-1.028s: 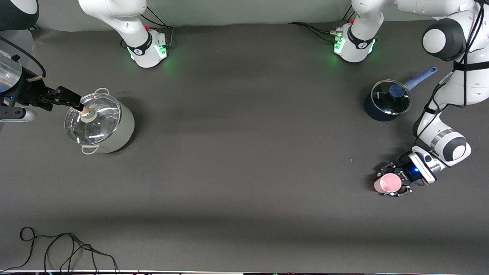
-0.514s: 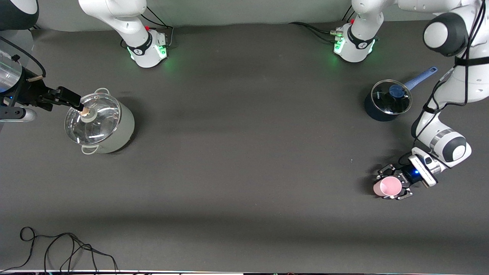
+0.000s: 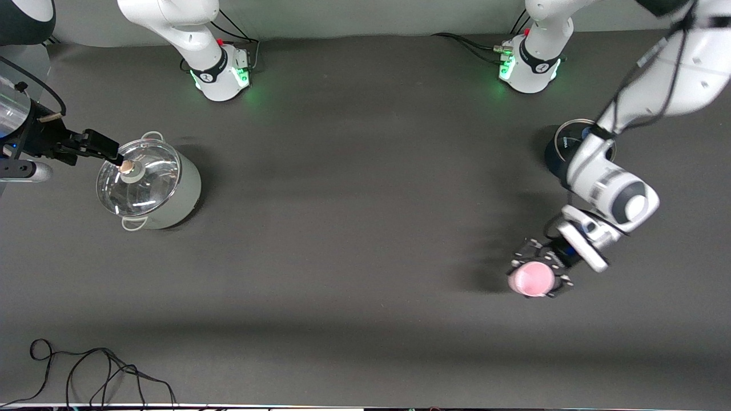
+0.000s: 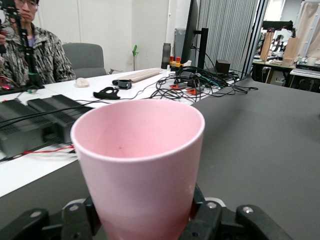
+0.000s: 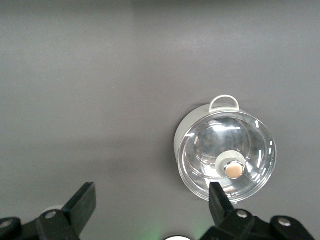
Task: Transfer pink cup from left to right arm
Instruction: 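Lift the pink cup with the left gripper and carry it toward the middle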
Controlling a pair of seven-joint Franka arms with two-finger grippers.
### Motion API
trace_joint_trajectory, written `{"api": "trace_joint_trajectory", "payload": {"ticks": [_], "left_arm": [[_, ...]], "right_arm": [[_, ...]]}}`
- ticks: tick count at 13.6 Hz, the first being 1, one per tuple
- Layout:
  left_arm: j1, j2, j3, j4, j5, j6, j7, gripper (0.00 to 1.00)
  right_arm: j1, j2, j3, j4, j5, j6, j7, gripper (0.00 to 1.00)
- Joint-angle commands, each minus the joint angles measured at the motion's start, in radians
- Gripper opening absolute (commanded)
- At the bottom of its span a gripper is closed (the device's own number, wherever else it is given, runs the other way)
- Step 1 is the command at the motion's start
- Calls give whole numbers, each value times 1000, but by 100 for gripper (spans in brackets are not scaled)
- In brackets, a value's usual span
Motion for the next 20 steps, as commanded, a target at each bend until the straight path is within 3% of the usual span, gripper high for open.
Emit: {"api": "trace_joint_trajectory", "payload": {"ticks": [1, 4, 7, 12, 16, 20], "left_arm": [[8, -119, -160, -76, -146, 157, -8, 42], [8, -157, -368, -70, -266, 313, -9, 42], [-17, -164, -508, -25, -314, 433, -11, 42], [-212, -167, -523, 100, -354, 585, -48, 42], [-303, -164, -519, 166, -355, 657, -51, 42], [-308, -164, -516, 176, -355, 665, -63, 42]], "right_arm": [[-13, 17, -30, 27, -5, -20, -21, 100], [-8, 23, -55, 33, -2, -24, -39, 100], [4, 26, -47, 44, 7, -26, 11, 100], [33, 52, -29, 90, 167, -35, 487, 99], [217, 156, -27, 241, 222, -61, 955, 100], [373, 248, -27, 372, 314, -59, 1285, 100]]}}
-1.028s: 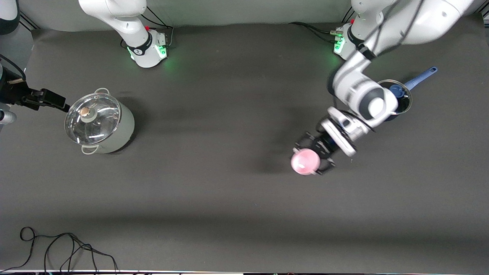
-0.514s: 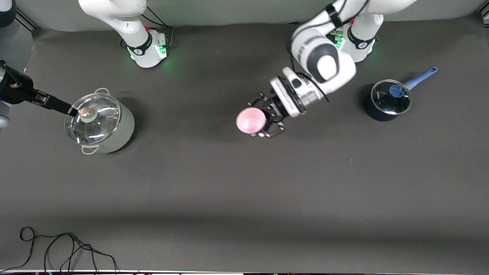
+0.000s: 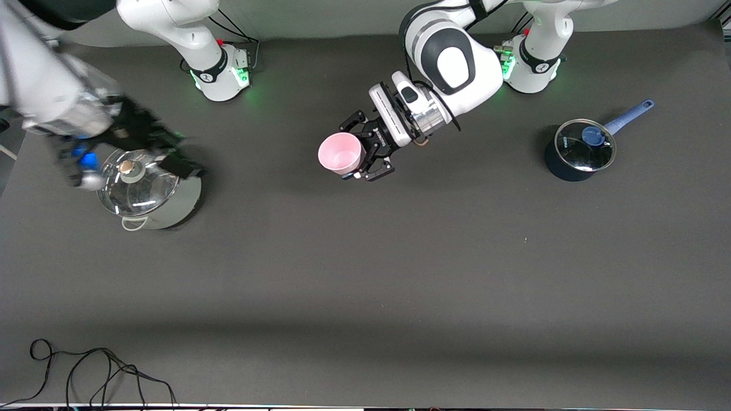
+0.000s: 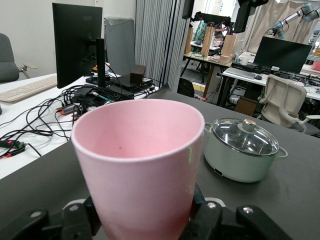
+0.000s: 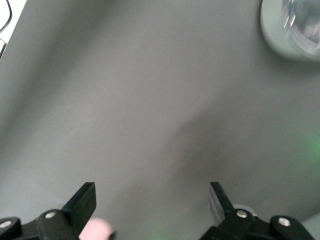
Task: Transfer pink cup from left to right arm
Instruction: 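Lift the pink cup with the left gripper and carry it toward the middle, then hold the cup out while the right gripper reaches to grasp it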
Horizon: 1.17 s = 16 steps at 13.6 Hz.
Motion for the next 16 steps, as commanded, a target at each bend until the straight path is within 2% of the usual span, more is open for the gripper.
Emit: {"api": "trace_joint_trajectory", "payload": {"ticks": [1, 4, 6, 9, 13, 14, 16], "left_arm": [[-20, -13, 21, 25, -23, 20, -6, 42], [-21, -10, 21, 34, -23, 27, -7, 42], [-20, -10, 22, 34, -23, 27, -6, 42], [-20, -10, 22, 34, -23, 27, -7, 42], [-18, -8, 25, 32, -23, 27, -9, 43], [-17, -8, 25, 32, -23, 27, -9, 43], [-17, -8, 25, 31, -23, 27, -9, 44]], "right_arm": [[93, 99, -10, 146, 60, -38, 191, 100], [229, 202, -10, 270, 61, -35, 349, 100], [282, 268, -9, 326, 61, -26, 418, 100], [316, 319, -9, 334, 61, -23, 411, 99], [316, 326, -10, 328, 61, -23, 408, 96], [316, 328, -10, 326, 61, -23, 408, 87], [314, 326, -10, 326, 61, -25, 408, 57]]}}
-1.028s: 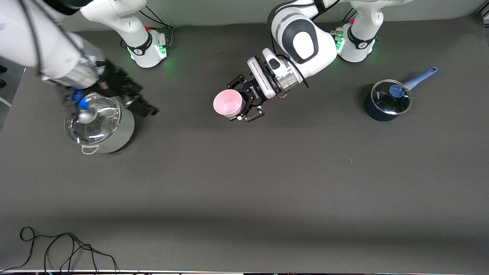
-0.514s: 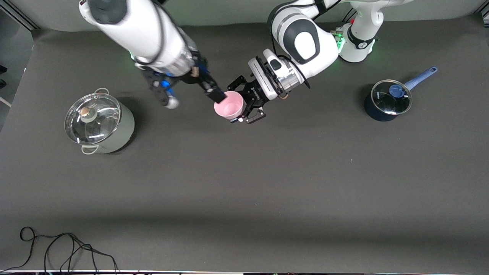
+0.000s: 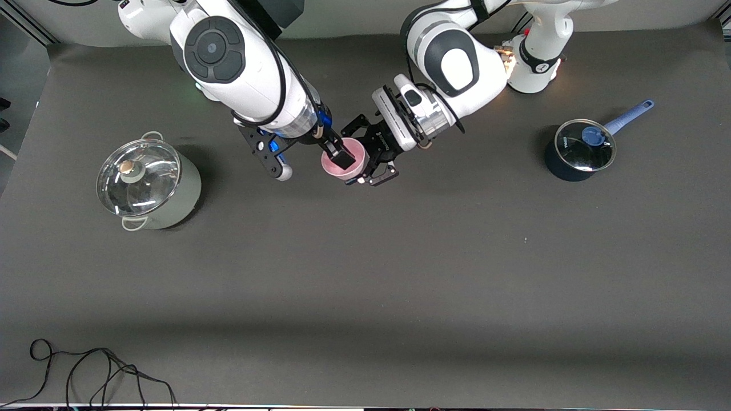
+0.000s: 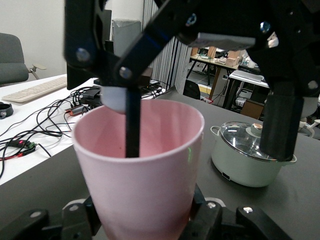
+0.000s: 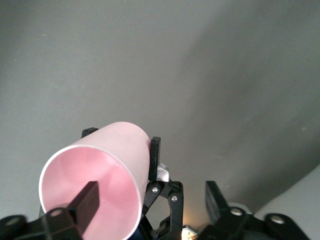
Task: Transfer pink cup from left to right arm
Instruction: 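Open the left gripper while the right gripper pulls the cup away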
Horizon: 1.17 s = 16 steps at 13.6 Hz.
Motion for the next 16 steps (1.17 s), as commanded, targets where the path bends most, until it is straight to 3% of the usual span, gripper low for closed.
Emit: {"api": "trace_joint_trajectory", "payload": {"ticks": [1, 2, 3, 7, 8, 10, 11, 16], "left_arm": [[-16, -7, 11, 12, -23, 17, -2, 44], [-15, -7, 11, 12, -23, 17, -2, 45], [-14, -7, 11, 12, -23, 17, -2, 46], [-13, -7, 11, 12, -23, 17, -2, 46], [-13, -7, 11, 12, -23, 17, -2, 53], [-14, -7, 11, 14, -23, 17, -4, 93], [-13, -6, 11, 12, -23, 18, -10, 98], [-8, -1, 11, 12, -23, 20, -16, 99]], "right_arm": [[1, 14, -11, 38, 18, -23, 15, 36], [-1, 12, -11, 38, 18, -23, 14, 11], [-2, 12, -11, 39, 18, -23, 12, 0], [-4, 9, -14, 41, 13, -25, 9, 0], [-6, 9, -15, 42, 13, -26, 0, 0], [-7, 4, -22, 42, 12, -34, -36, 0], [-10, 3, -25, 42, 12, -37, -61, 0], [-90, -14, -25, 45, 7, -95, -254, 0]]}}
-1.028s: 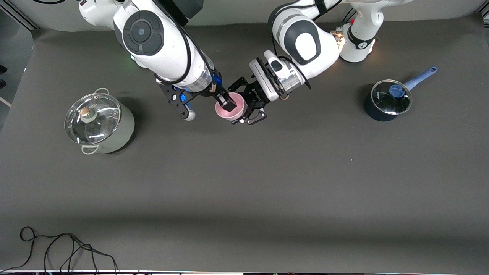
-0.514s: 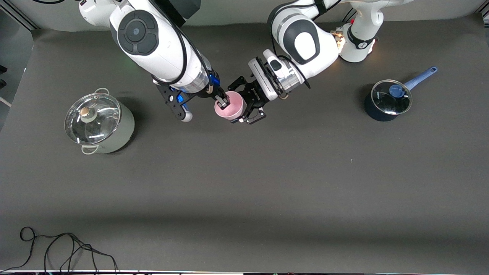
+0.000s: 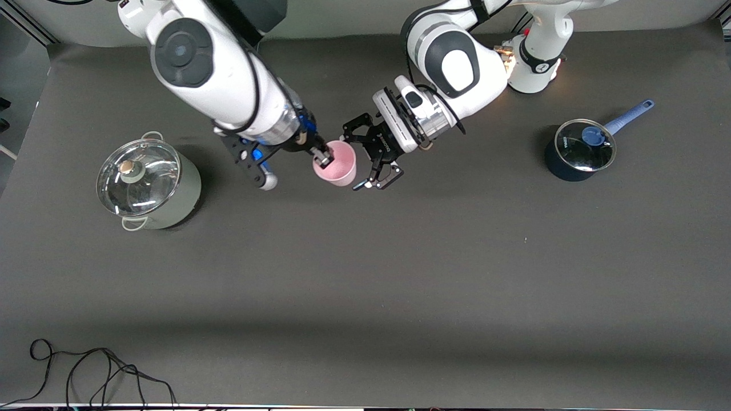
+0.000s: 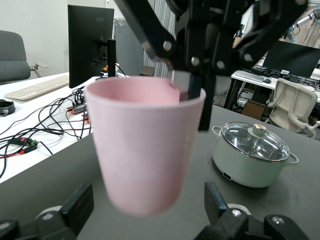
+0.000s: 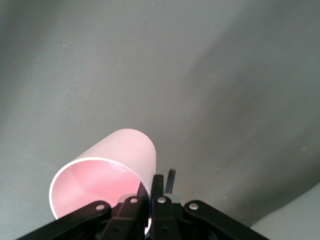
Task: Transfer pink cup from left to right arm
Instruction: 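Open the left gripper while the right gripper pulls the cup away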
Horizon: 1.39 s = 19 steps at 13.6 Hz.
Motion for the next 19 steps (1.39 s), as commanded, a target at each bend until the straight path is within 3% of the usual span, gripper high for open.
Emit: {"api": "trace_joint_trajectory", "payload": {"ticks": [1, 4, 8, 12, 15, 19], "left_arm": [[-3, -2, 5, 9, -20, 22, -36, 99], [-1, -9, 25, 9, -16, 131, -243, 99], [14, -3, 28, 4, -14, 208, -288, 99], [29, -2, 80, 6, 57, 197, -280, 99], [31, -3, 144, 10, 142, 191, -280, 99], [34, 3, 189, 12, 248, 151, -279, 99]], "right_arm": [[-61, -17, -4, 17, 2, -92, -180, 0], [-147, -63, -4, 6, -16, -140, -430, 0], [-286, -119, -13, -1, -76, -244, -799, 0], [-308, -190, -106, -75, -187, -249, -1165, 0], [-305, -221, -173, -165, -214, -185, -1355, 0], [-304, -287, -191, -441, -214, 63, -1374, 0]]}}
